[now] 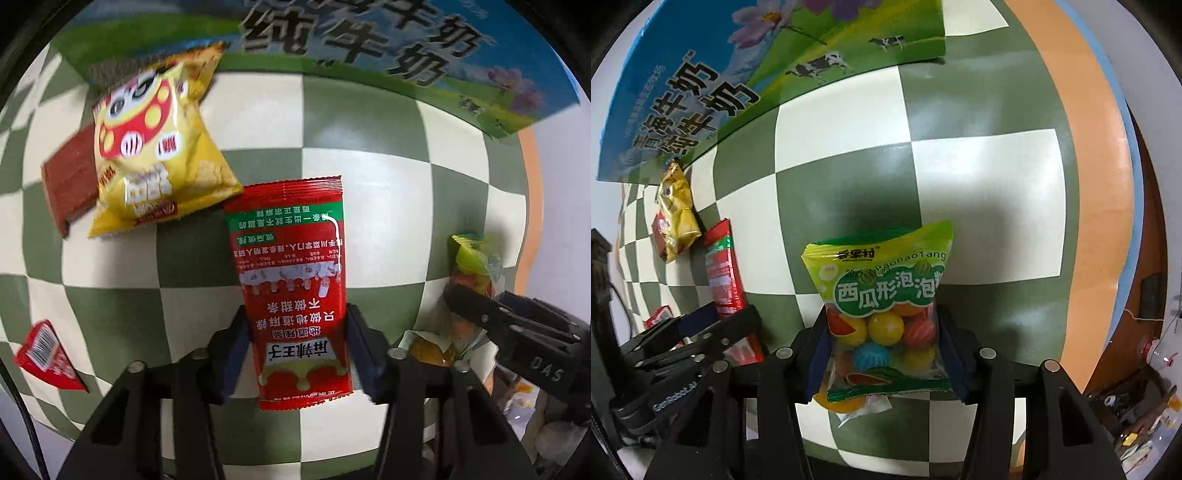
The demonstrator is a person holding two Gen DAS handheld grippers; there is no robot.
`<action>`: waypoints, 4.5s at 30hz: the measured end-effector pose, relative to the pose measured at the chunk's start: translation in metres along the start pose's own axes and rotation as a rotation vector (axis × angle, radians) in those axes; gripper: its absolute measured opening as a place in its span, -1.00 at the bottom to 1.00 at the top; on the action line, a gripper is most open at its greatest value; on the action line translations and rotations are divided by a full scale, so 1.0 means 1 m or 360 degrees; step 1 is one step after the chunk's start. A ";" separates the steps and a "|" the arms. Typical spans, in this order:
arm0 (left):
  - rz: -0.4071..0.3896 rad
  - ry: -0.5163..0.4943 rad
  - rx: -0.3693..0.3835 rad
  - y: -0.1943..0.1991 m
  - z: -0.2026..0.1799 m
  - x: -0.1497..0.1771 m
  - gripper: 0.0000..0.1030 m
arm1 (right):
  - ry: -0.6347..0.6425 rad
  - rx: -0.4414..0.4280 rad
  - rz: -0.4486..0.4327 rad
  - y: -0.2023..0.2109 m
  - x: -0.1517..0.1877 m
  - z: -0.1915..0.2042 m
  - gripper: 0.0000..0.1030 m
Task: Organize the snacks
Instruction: 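Carry both packs into the box and open both tools, then withdraw both tools from the box back over the mat, then grasp the small red candy with left tool while right tool grasps panda chip bag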
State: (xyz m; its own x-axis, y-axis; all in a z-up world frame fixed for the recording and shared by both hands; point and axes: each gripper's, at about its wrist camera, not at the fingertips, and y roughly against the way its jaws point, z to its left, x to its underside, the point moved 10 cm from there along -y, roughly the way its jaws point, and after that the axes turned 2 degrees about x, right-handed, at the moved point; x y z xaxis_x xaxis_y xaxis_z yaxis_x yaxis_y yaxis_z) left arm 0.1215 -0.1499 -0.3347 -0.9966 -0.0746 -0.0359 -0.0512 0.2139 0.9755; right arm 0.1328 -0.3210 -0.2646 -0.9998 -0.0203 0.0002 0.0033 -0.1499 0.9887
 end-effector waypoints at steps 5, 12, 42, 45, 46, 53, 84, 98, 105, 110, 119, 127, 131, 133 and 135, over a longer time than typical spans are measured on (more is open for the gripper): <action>-0.0095 -0.0034 0.0049 0.037 -0.006 -0.003 -0.17 | 0.0123 0.0064 -0.0031 0.012 0.016 0.001 0.02; -0.0365 -0.0097 0.0200 0.147 -0.022 -0.023 -0.17 | 0.0136 -0.0123 -0.0170 0.080 0.012 0.018 0.02; -0.0067 0.0069 -0.0156 0.098 0.096 -0.219 0.28 | 0.0148 0.0005 -0.0157 0.005 -0.183 0.138 0.34; -0.0063 0.0023 -0.0126 0.095 0.080 -0.214 0.81 | 0.0159 0.0010 -0.0110 -0.008 -0.182 0.139 0.54; -0.0065 0.0011 -0.0135 0.095 0.076 -0.213 0.84 | 0.0160 0.0011 -0.0103 -0.012 -0.181 0.141 0.59; -0.0134 0.0075 -0.0122 0.098 0.077 -0.202 0.84 | 0.0160 0.0027 -0.0127 -0.007 -0.178 0.143 0.69; -0.0899 -0.0086 -0.0220 0.259 0.022 -0.117 0.84 | 0.0229 0.0166 -0.0831 0.165 -0.095 0.135 0.89; -0.1116 -0.0117 -0.0230 0.320 0.002 -0.059 0.84 | 0.0247 0.0152 -0.1137 0.257 -0.028 0.137 0.89; -0.1086 -0.0051 -0.0220 0.314 0.016 -0.048 0.84 | 0.0226 0.0087 -0.1146 0.266 -0.009 0.140 0.89; -0.0952 0.0125 -0.0259 0.283 0.066 -0.030 0.84 | 0.0208 -0.0004 -0.0960 0.224 -0.001 0.144 0.89; -0.0579 0.0476 -0.0504 0.193 0.197 0.027 0.84 | 0.0227 -0.0221 -0.0381 0.057 0.008 0.197 0.89; -0.0304 0.0661 -0.0430 0.120 0.249 0.057 0.84 | 0.0198 -0.0176 -0.0259 -0.039 -0.024 0.257 0.89; -0.0227 0.0639 -0.0357 0.096 0.248 0.065 0.83 | 0.0122 -0.0155 -0.0248 -0.068 -0.041 0.279 0.89; -0.0198 0.0594 -0.0327 0.085 0.243 0.067 0.83 | 0.0108 -0.0151 -0.0237 -0.078 -0.045 0.287 0.88; -0.0188 0.0544 -0.0309 0.077 0.237 0.068 0.83 | 0.0119 -0.0132 -0.0219 -0.089 -0.045 0.294 0.57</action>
State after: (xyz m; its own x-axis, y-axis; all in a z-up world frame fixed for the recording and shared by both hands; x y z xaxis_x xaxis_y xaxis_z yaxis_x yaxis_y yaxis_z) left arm 0.0343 0.0922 -0.3140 -0.9040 -0.4138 -0.1078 -0.1181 -0.0006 0.9930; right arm 0.1712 -0.0164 -0.3088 -0.9866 -0.0671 -0.1485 -0.1287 -0.2372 0.9629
